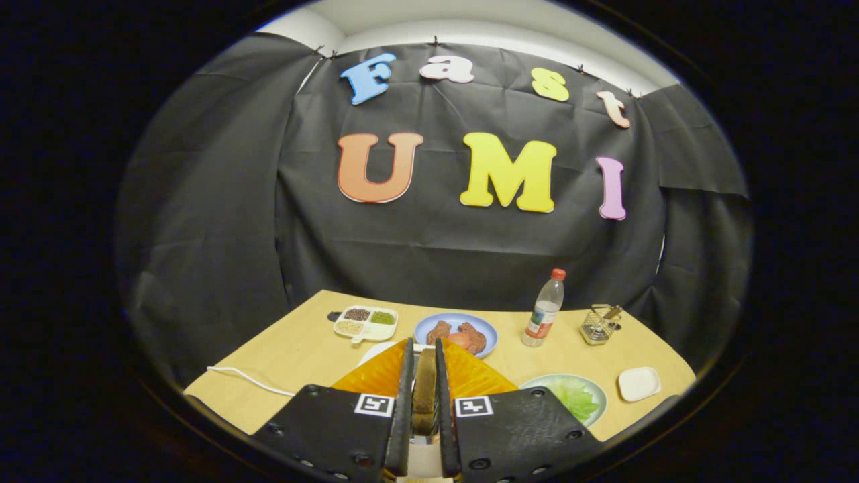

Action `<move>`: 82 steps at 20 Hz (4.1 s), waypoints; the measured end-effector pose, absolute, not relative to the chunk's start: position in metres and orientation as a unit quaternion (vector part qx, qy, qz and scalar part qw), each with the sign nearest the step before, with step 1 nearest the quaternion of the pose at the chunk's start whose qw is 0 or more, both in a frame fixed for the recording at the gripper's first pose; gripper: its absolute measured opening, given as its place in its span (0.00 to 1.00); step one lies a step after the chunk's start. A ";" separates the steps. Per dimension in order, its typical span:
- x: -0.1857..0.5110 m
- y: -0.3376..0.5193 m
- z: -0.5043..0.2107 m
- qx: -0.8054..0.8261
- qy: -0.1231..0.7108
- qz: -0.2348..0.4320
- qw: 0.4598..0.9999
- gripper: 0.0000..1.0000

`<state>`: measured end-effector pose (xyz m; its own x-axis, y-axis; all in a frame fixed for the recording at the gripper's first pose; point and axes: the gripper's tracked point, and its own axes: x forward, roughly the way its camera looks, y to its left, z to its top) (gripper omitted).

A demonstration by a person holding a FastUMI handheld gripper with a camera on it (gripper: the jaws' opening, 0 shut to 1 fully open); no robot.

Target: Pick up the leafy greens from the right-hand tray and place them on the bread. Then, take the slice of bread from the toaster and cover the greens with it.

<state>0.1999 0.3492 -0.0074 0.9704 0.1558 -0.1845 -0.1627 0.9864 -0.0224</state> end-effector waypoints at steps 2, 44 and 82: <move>0.192 0.342 0.005 -0.012 0.082 0.082 0.993 0.18; 0.215 0.345 -0.060 0.017 0.144 0.098 0.985 0.07; 0.264 0.111 -0.153 0.141 0.210 0.047 0.966 0.09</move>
